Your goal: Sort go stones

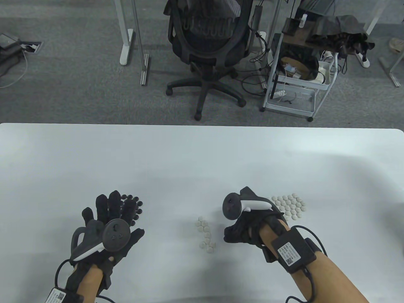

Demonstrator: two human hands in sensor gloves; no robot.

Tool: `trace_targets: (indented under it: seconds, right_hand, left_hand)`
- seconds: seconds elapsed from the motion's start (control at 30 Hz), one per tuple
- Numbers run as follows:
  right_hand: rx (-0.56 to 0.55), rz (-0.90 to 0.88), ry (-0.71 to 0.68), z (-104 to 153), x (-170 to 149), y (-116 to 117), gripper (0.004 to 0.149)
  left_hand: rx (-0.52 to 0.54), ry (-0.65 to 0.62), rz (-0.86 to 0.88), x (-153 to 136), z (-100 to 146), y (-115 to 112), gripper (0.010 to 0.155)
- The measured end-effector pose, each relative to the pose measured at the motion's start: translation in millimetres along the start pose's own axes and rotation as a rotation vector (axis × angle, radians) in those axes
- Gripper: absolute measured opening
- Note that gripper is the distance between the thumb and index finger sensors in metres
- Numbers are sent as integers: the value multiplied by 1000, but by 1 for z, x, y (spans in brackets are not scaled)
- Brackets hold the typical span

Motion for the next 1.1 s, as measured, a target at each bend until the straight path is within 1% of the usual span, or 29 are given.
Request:
trace_targets:
  seconds: [0.1,0.23,0.33,0.43,0.5,0.63,0.77,0.87,0.93,1.1]
  right_hand:
    - [26,51,-38,-7,21,6,60]
    - [48,72,-70,-16,34,13,65]
    - [61,66,-68,-23,33,20,65]
    - [53,44,-55,-19,25,23,65]
    - [54,40,-19,-13,10,27,65]
    - [55,-29,48,1,-25,37,64]
    - [33,-106,159,17,-75,46,62]
    - [20,-169,231,25,-105,51,62]
    - [11,-202,268,28,-120,53,62]
    - [-19,-262,308,27,-140,50,61]
  left_hand:
    - [3,-1,2,0,0,0,76]
    - [11,-2,6,0,1,2,76]
    - [19,-6,8,0,2,3,76]
    - [24,-8,12,0,3,3,76]
    - [25,-9,14,0,3,3,76]
    - [21,-8,12,0,3,3,76]
    - [20,-7,8,0,4,3,76]
    - [18,-7,6,0,3,3,76]
    - [15,-6,4,0,3,2,76]
    - [11,-5,4,1,3,2,76]
Point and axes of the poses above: the tracker on the back of each hand, its own x axis roughly to the thumb side, its own z axis roughly from the fingertips to the wrist, y = z × x, the point moved 3 cm from there along -z, roughly from the wrist to the fingertips, and after that the axes turned 3 degrees about z, right-handed, at the moved point
